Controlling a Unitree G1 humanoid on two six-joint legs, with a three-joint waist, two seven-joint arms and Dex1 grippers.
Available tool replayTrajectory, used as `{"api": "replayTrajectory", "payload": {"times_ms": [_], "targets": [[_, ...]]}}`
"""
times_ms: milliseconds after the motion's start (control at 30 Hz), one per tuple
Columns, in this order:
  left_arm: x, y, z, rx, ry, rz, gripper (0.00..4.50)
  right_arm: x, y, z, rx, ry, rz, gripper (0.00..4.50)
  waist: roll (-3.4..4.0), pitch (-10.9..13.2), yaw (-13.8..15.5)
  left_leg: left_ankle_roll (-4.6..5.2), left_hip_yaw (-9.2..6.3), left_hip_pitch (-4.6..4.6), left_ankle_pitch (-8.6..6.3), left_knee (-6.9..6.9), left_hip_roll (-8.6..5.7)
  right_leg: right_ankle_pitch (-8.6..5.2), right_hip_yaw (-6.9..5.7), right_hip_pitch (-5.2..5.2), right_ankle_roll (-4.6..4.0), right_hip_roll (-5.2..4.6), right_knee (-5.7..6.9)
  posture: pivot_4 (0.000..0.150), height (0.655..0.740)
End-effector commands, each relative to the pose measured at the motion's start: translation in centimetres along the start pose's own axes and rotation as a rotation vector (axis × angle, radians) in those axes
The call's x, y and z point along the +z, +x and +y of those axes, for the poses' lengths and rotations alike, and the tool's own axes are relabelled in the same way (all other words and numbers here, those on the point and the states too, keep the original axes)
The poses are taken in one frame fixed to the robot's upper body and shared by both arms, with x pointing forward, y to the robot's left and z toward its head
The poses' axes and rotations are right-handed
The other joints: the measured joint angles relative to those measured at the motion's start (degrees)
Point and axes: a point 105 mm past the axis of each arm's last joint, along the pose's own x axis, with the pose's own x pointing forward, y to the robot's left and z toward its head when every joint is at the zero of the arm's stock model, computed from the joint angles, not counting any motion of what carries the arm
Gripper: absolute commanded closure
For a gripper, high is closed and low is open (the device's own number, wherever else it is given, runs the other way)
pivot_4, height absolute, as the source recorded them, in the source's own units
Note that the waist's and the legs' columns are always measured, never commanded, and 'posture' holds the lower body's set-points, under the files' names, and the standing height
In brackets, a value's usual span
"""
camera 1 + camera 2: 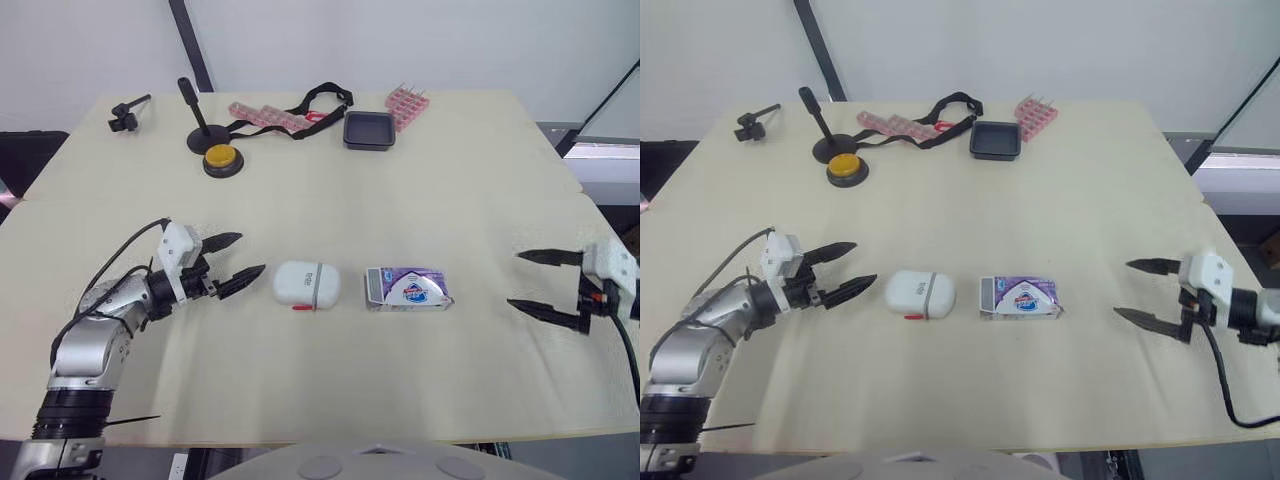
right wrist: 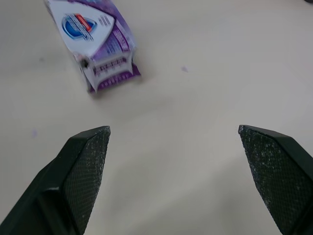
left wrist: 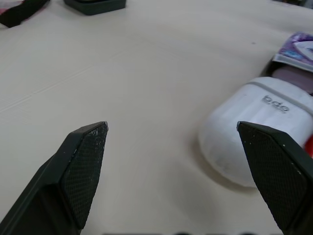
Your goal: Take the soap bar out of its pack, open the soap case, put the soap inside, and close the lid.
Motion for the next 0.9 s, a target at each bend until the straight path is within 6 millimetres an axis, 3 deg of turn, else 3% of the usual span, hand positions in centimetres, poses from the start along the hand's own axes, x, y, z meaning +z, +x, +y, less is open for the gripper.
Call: {"api": "replayTrajectory", "payload": {"times_ms": [33,167,400,900], "targets": [[1.5,-0.8,-2.3,-0.122,0.026,-0.025,0.0,2.6,2.2,1.3,0.194,-0.049,0.032,0.0,0.01,0.0,-0.1,0.0,0.01,0.0,0.0,0.01,0.0,0.0,-0.02,-0.02,0.0,0.02,0.02,0.15,0.7291],[0.9,-2.0,-4.1,-0.178,0.039,0.007,0.0,3.6,4.5,2.3,0.315,-0.059,0.078,0.0,0.01,0.0,0.2,0.02,0.01,-0.01,-0.01,-0.01,0.02,0.0,-0.04,-0.05,0.0,0.02,0.02,0.15,0.7291],[0.2,-2.7,-4.2,-0.156,0.066,0.022,0.0,3.9,6.8,2.3,0.359,-0.102,0.105,0.0,0.01,0.0,1.2,0.02,0.02,0.0,-0.02,0.18,0.0,0.01,-0.02,-0.26,-0.02,0.01,0.11,0.15,0.7291],[0.2,-2.4,-5.0,-0.181,0.086,0.02,0.0,2.7,8.5,2.0,0.344,-0.101,0.13,0.0,0.01,0.0,0.8,0.02,0.06,-0.01,-0.03,0.22,0.01,0.01,0.04,-0.3,-0.03,0.02,0.37,0.15,0.7291]]}}
